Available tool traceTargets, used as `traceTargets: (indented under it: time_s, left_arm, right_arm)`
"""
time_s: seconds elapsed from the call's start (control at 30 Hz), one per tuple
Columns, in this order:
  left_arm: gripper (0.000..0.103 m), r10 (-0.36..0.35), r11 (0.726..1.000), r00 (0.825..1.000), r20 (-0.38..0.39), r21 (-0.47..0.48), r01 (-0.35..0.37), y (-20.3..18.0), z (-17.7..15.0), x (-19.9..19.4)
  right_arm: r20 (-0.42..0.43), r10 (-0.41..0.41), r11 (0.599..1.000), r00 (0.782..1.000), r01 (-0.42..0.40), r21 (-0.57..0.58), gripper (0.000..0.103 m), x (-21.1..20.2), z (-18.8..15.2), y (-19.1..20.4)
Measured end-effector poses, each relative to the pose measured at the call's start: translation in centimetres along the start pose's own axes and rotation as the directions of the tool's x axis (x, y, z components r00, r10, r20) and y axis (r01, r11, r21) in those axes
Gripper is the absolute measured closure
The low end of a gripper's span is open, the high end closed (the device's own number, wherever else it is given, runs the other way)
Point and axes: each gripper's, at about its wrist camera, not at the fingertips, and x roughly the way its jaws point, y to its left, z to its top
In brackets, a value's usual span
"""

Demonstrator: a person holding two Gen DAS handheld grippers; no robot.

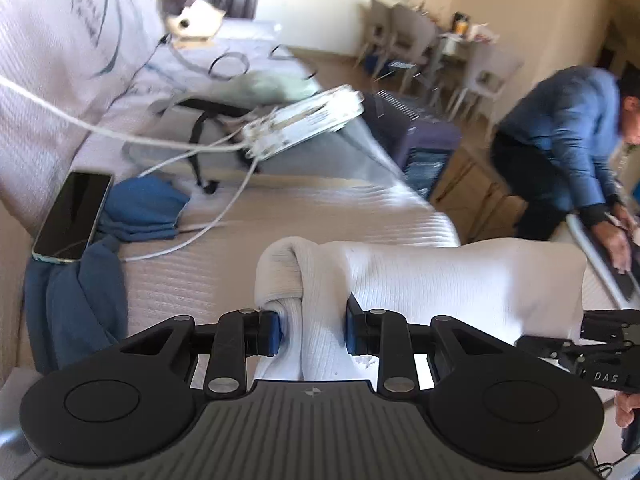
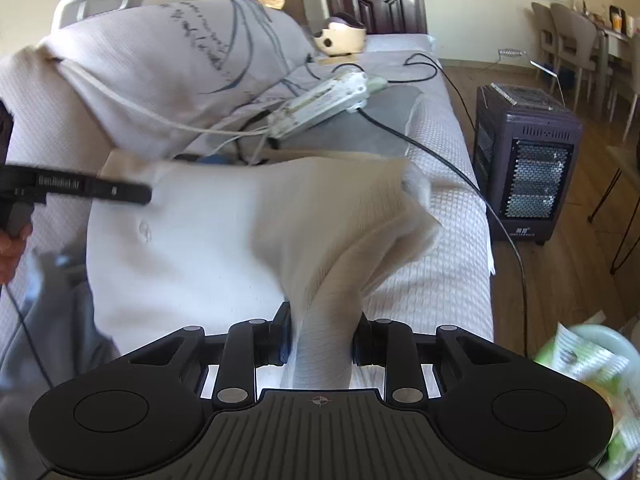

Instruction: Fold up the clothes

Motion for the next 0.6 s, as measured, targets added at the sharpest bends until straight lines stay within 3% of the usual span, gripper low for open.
traceTargets:
  time_s: [0.23,0.37,0.47,0.6]
  left_arm:
    - [0.071,0.090,0.996,0.994,-0.060,-0.007,-0.090,1.5,-0.5,7.6]
    - [0.051,0.155,0.988,0.983,-0.097,0.009,-0.155,1.8,-1.1,10.2]
    - [0.033,0.178,0.982,0.976,-0.123,-0.034,-0.184,2.6,-1.1,10.7]
    - [0.030,0.171,0.979,0.975,-0.144,-0.088,-0.185,3.2,-1.2,9.6]
  right_arm:
    - [-0.105,-0.054,0.998,0.993,0.058,0.037,0.071,6.9,1.0,-2.4]
    - [-0.141,-0.064,0.990,0.988,0.081,0.116,0.050,8.7,0.0,-4.3]
    - [-0.156,-0.060,0.989,0.986,0.080,0.124,0.045,8.9,0.0,-4.7]
    - [-0.173,-0.102,0.986,0.980,0.123,0.115,0.033,8.7,0.2,-4.0]
